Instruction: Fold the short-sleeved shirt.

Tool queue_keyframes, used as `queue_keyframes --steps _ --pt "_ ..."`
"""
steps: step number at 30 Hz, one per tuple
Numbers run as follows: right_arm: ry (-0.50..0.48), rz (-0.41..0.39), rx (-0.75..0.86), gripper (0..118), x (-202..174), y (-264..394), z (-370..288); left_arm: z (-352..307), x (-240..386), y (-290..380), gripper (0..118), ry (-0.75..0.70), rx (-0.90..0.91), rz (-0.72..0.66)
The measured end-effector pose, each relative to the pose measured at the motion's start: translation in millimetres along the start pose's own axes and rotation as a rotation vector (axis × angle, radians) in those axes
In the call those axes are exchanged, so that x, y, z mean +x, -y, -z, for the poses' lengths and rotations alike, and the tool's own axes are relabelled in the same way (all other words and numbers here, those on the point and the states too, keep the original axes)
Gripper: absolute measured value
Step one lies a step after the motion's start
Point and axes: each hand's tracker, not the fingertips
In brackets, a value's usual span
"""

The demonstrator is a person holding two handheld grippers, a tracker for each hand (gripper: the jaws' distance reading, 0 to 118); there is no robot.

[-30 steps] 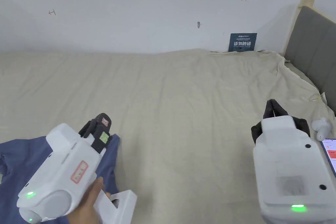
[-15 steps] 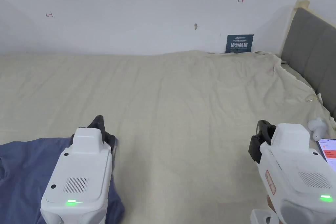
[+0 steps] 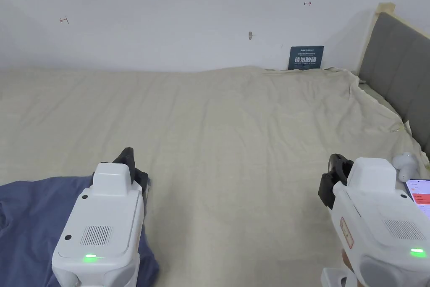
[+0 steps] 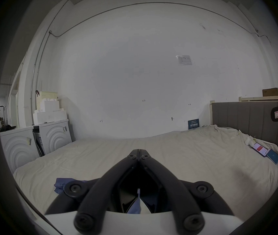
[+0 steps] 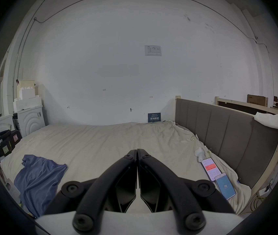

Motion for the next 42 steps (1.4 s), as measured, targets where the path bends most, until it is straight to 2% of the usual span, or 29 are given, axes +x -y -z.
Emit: queue_keyframes --steps 32,38,42 --pt "-0.010 -0.032 0.019 0 -3 -11 -2 4 -13 3 0 -0.020 0.002 -0.036" --pt "-0.070 -0.057 0.032 0 -25 -15 8 -1 -43 7 0 -0.087 0.001 -0.032" --pt "-0.150 -0.058 0.039 0 -57 -18 22 -13 -77 10 0 -0.171 -0.006 -0.022"
